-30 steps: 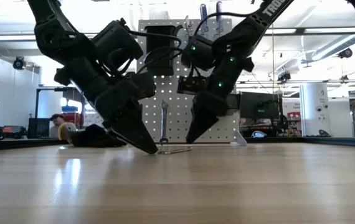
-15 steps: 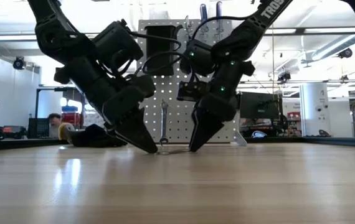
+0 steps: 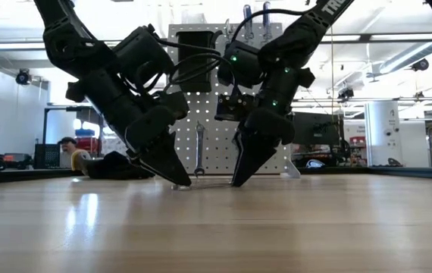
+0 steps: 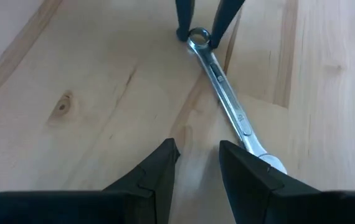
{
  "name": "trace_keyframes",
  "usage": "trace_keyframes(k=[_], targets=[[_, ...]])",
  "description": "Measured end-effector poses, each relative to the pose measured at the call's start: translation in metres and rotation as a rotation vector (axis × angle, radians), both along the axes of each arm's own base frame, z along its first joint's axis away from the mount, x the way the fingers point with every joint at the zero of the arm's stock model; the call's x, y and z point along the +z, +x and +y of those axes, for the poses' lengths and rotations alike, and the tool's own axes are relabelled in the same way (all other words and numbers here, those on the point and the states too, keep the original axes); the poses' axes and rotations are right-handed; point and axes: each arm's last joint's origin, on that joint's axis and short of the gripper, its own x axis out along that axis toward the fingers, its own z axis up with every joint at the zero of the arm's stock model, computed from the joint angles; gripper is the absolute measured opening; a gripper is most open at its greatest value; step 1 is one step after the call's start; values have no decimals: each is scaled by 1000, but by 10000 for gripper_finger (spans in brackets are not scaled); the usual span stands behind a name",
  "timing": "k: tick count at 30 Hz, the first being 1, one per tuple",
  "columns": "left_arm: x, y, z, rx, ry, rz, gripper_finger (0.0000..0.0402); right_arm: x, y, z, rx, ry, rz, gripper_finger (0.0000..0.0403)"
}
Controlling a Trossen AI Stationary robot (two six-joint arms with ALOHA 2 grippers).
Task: Hang tools onto peg board
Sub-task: Hang the wrench on the peg board
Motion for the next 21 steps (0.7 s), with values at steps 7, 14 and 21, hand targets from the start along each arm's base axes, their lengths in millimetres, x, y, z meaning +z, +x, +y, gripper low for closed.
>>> trace_keyframes(k=[7, 14, 21], targets=[[0, 0, 0, 0, 0, 1, 117, 4, -2, 3, 2, -12, 4, 2], [0, 0, 0, 6, -5, 2, 117, 15, -5, 3, -37, -39, -8, 2], [2, 2, 0, 13, -7, -27, 117, 29, 9, 0, -98, -58, -102, 30]])
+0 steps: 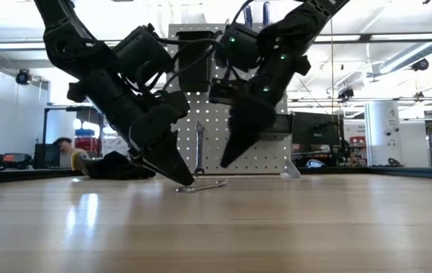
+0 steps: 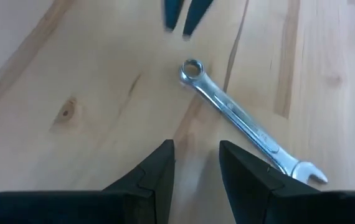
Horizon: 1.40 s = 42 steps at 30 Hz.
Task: Hang tools onto peg board
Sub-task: Hang the wrench on the peg board
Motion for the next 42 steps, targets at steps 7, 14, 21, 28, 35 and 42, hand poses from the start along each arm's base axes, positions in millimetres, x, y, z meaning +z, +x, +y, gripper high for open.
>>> trace_keyframes(k=[7, 14, 21, 28, 35, 42], targets=[[-2, -2, -1, -36, 32, 36, 117, -6, 7, 0, -10, 7, 1, 93], [-2, -3, -2, -40, 30, 44, 117, -15, 8, 0, -9, 9, 23, 116], [-2, -3, -2, -39, 27, 46, 117, -29, 10, 0, 6, 12, 58, 97], [-2, -3, -2, -40, 26, 47, 117, -36, 5, 0, 55, -1, 129, 32], [-3, -3, -2, -40, 25, 47, 117, -35, 3, 0, 73, -14, 146, 2], [-2, -3, -2, -36, 20, 42, 117, -11, -7, 0, 51, -54, 134, 1]])
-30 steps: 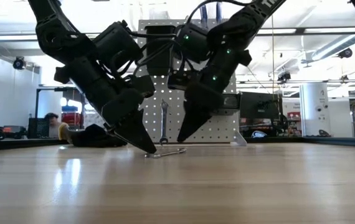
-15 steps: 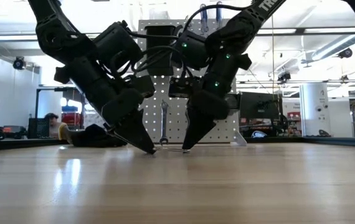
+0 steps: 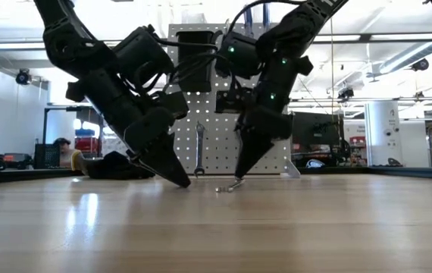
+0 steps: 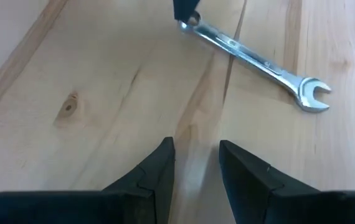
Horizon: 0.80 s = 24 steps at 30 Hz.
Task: Hang tools onto peg board
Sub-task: Hang the wrench on the peg board
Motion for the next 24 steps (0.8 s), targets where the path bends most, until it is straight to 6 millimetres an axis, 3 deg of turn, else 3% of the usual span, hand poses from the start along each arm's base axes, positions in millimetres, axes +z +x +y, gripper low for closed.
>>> trace_keyframes(k=[4, 15, 24], targets=[[2, 3, -1, -24, -9, -44, 117, 4, -2, -5, -19, 4, -2, 1], [5, 6, -3, -80, -2, -81, 117, -21, -10, -6, -98, 42, 51, 1], [17, 6, -3, -78, 1, -127, 117, -12, -11, -7, -149, -21, 29, 0]])
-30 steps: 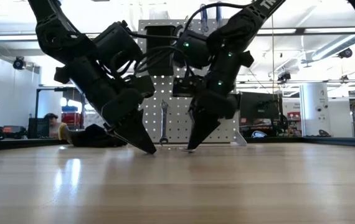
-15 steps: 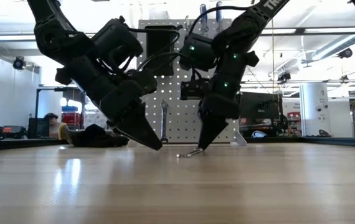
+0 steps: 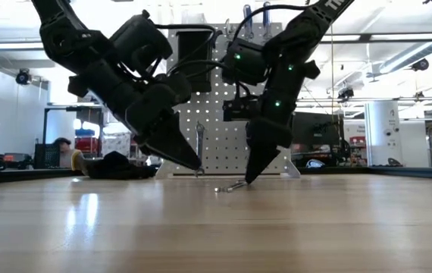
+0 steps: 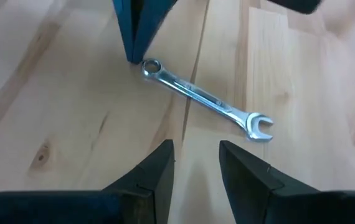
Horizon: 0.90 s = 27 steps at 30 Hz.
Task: Hang tools onto peg board
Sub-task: Hang the wrench on the peg board
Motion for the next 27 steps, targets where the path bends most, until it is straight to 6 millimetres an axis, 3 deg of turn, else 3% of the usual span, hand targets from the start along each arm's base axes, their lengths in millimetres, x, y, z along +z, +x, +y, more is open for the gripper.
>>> trace_keyframes(k=[7, 18, 27], targets=[[2, 1, -2, -7, 11, -12, 117, 23, -1, -1, -27, -27, -67, 0], [3, 1, -2, -18, 37, -17, 117, 8, 1, 14, -4, 25, -38, 0], [2, 1, -2, -19, 37, -15, 117, 9, 5, 16, 6, 25, -63, 0]])
